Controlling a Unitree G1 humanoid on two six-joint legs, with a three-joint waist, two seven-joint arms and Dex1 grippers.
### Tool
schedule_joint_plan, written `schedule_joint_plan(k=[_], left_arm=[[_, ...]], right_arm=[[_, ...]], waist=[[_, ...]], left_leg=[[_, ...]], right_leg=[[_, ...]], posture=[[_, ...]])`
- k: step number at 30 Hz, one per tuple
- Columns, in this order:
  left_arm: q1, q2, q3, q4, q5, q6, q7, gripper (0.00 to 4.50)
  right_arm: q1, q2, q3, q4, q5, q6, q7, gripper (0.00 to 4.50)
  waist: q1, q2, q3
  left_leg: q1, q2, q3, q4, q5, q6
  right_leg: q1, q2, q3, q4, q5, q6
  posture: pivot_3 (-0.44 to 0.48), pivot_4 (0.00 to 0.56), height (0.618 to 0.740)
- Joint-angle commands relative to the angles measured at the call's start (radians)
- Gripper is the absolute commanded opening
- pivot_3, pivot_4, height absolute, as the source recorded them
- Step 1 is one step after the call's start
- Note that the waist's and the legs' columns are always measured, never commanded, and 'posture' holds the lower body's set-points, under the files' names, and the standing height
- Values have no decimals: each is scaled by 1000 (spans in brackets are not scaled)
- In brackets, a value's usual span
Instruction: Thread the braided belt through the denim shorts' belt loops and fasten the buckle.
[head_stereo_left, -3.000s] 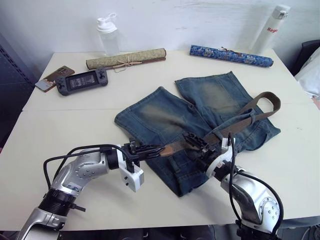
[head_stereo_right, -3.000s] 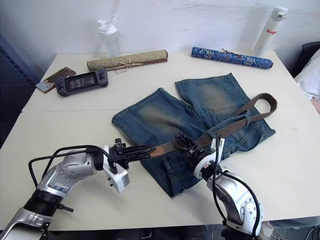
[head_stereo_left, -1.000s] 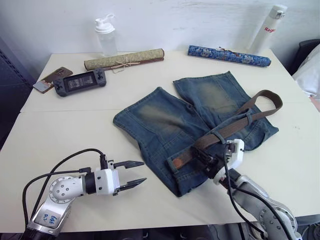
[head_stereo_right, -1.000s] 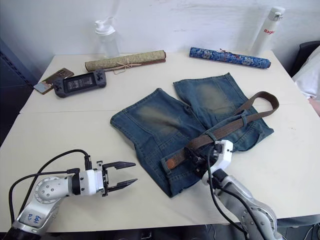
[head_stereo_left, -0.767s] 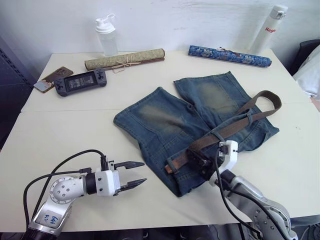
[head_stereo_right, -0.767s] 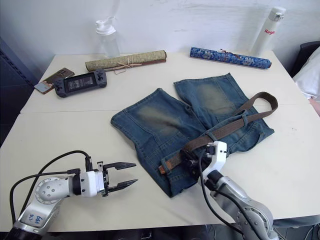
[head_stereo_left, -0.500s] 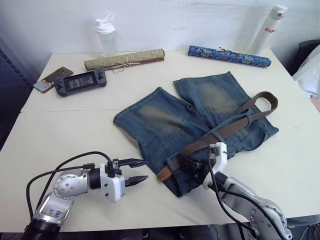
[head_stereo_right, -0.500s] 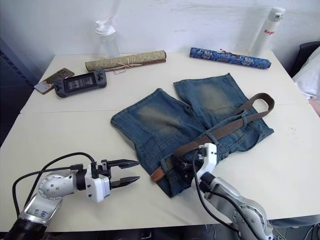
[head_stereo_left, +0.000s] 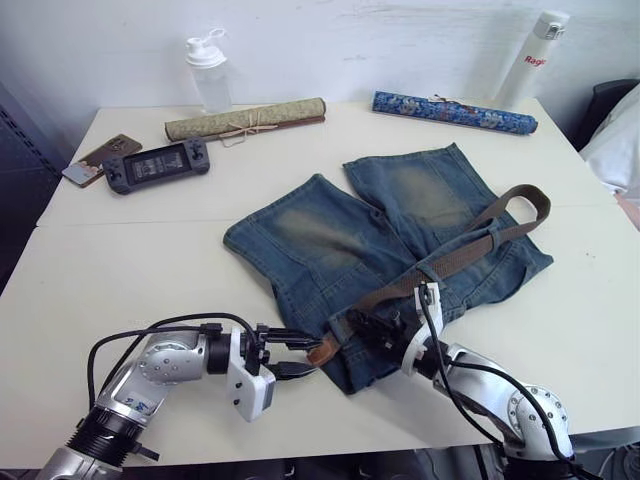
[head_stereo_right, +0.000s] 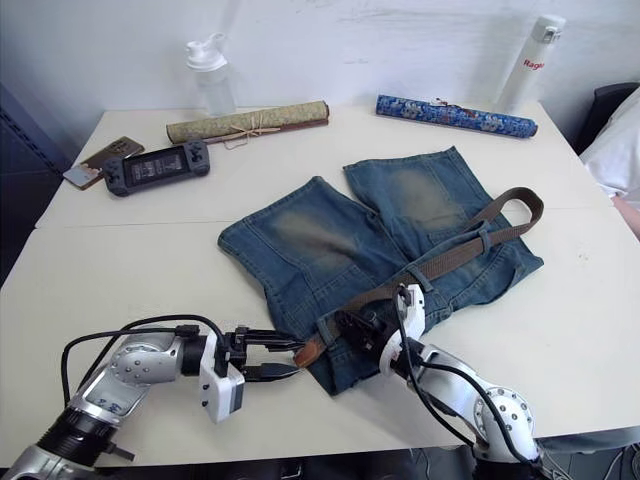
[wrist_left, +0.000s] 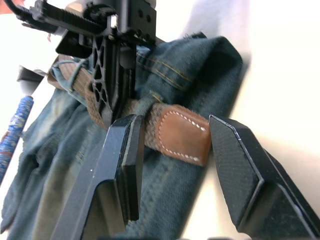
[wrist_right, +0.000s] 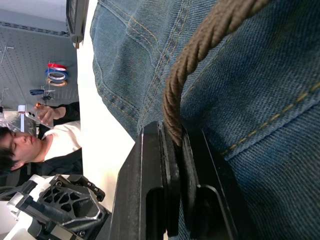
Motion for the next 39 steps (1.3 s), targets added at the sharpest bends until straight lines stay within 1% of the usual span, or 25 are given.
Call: schedule_joint_plan(k=[1, 6, 14, 17, 21, 23, 26, 31, 38, 39], left_arm=[[-3, 29, -5, 2, -27, -11, -14, 2305], [12, 38, 7, 37, -11, -37, 5, 2305], [5, 18, 0, 109, 96, -126, 73, 2305], [-4, -1, 2, 132, 137, -152, 114, 2305], [-23, -52, 22, 154, 182, -188, 199, 2305], [-28, -62, 33, 154, 211, -205, 237, 2305], [-32, -69, 39, 153, 210, -207, 274, 2305], [-35, -59, 35, 146, 216, -191, 294, 2305], [-33, -46, 13, 125, 155, -204, 290, 2305], [-36, -44, 12, 124, 151, -212, 291, 2069]], right_arm=[[11, 5, 24, 14, 29, 6, -10, 0], [6, 11, 27, 14, 33, 0, -17, 0], [-4, 27, 28, 12, 55, -24, -33, 0], [-8, 28, 28, 7, 67, -30, -42, 0], [-7, 27, 32, 3, 74, -36, -49, 0], [-5, 27, 37, 1, 74, -40, -52, 0], [1, 28, 42, -2, 70, -42, -51, 0], [-2, 29, 43, 1, 71, -43, -51, 0], [-4, 31, 49, 10, 55, -38, -41, 0], [-5, 30, 49, 12, 52, -36, -40, 0]], waist=[[0, 0, 0], [-1, 0, 0], [-1, 0, 0], [0, 0, 0], [3, 0, 0], [1, 0, 0], [0, 0, 0], [2, 0, 0], [1, 0, 0], [1, 0, 0]], left_leg=[[0, 0, 0, 0, 0, 0], [0, 0, 0, 0, 0, 0], [0, 0, 0, 0, -1, 2], [0, 0, 0, 0, -1, 2], [0, 0, 0, 0, -1, 2], [0, 0, 0, 0, -1, 2], [0, 0, 0, 0, -1, 2], [0, 0, 0, 0, -1, 2], [0, 0, 0, 0, -1, 2], [0, 0, 0, 0, -1, 2]], right_leg=[[0, 0, 0, 0, 0, 0], [0, 0, 0, 0, 0, 0], [0, 0, 0, 0, 0, 0], [0, 0, 0, 0, 0, 0], [0, 0, 0, 0, 0, 0], [0, 0, 0, 0, 0, 0], [0, 0, 0, 0, 0, 0], [0, 0, 0, 0, 0, 0], [0, 0, 0, 0, 0, 0], [0, 0, 0, 0, 0, 0]], posture=[[0, 150, 717], [0, 150, 717], [0, 150, 717], [0, 150, 717], [0, 150, 717], [0, 150, 717], [0, 150, 717], [0, 150, 717], [0, 150, 717], [0, 150, 717]])
